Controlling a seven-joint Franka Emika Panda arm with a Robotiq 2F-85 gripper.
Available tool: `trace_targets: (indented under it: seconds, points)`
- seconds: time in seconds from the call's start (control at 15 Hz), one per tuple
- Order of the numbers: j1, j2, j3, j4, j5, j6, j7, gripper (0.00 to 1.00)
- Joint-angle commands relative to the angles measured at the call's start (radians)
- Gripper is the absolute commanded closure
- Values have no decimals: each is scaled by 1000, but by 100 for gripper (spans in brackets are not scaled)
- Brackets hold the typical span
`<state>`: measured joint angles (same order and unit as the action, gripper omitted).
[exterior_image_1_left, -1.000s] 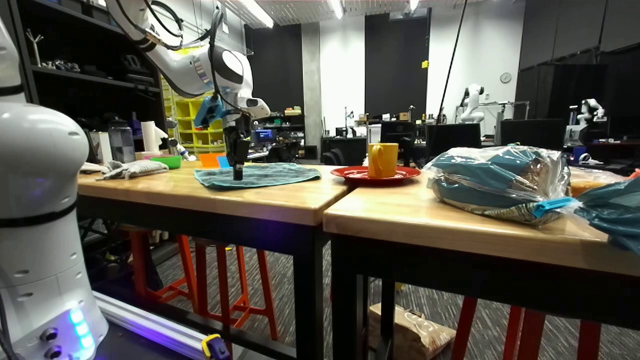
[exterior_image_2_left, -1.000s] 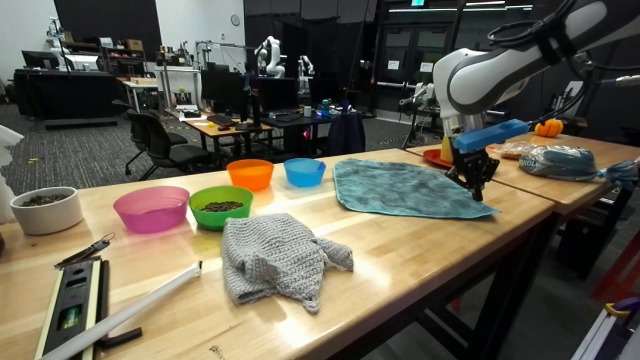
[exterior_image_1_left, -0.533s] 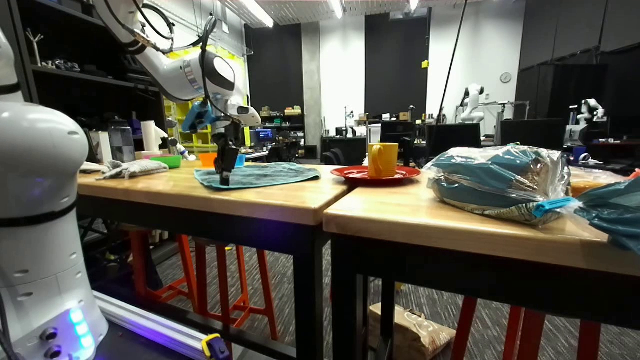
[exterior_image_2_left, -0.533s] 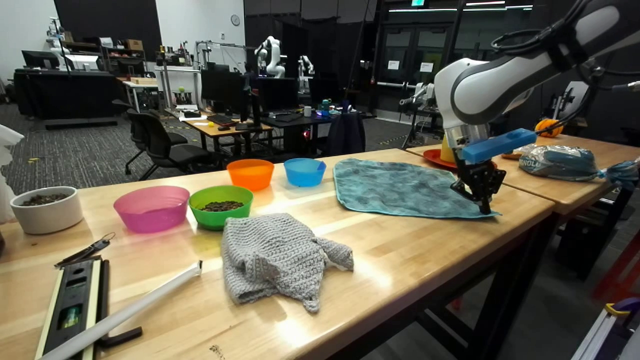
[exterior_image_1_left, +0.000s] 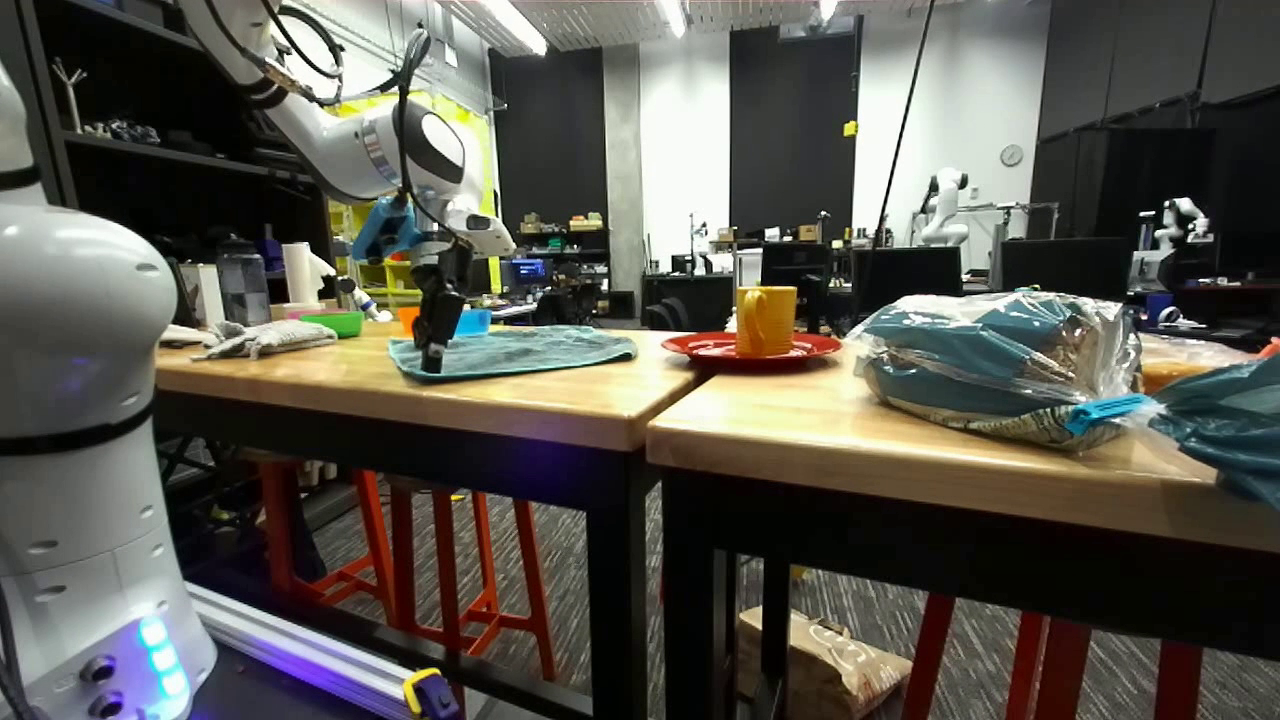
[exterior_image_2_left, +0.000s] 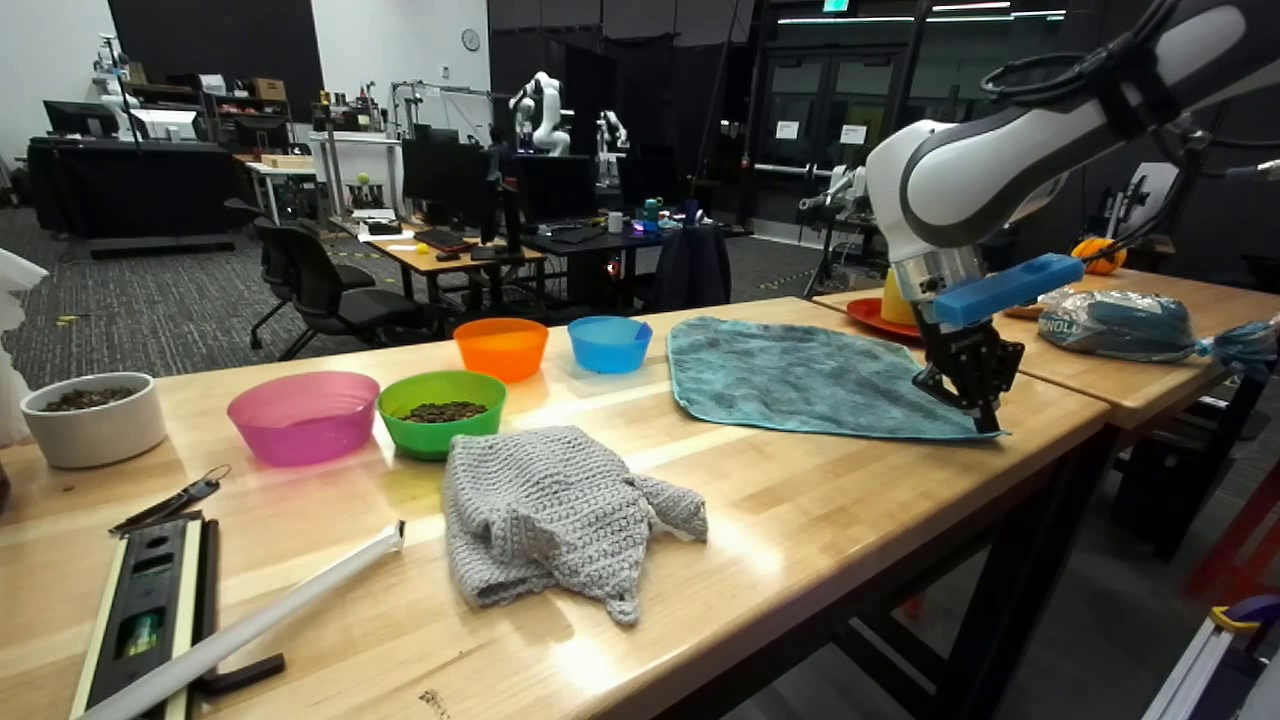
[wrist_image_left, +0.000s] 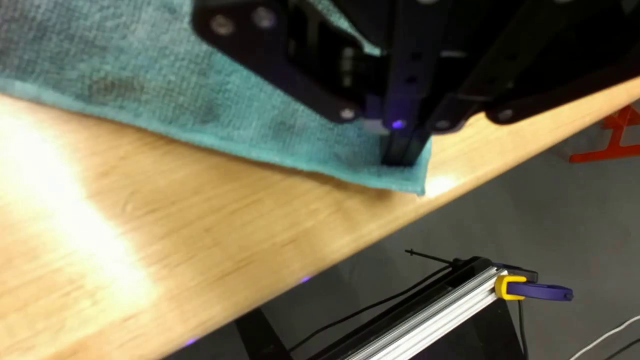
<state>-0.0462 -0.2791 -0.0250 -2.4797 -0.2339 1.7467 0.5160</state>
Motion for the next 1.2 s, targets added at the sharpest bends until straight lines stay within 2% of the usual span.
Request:
trace_targets:
  seconds: [0.0, 0.47, 1.13]
  points:
    - [-18, -79, 10, -42, 30, -15, -20, 100]
    - [-22, -179, 18, -97, 48, -20, -44, 100]
    - [-21, -273, 55, -134, 57, 82, -22, 100]
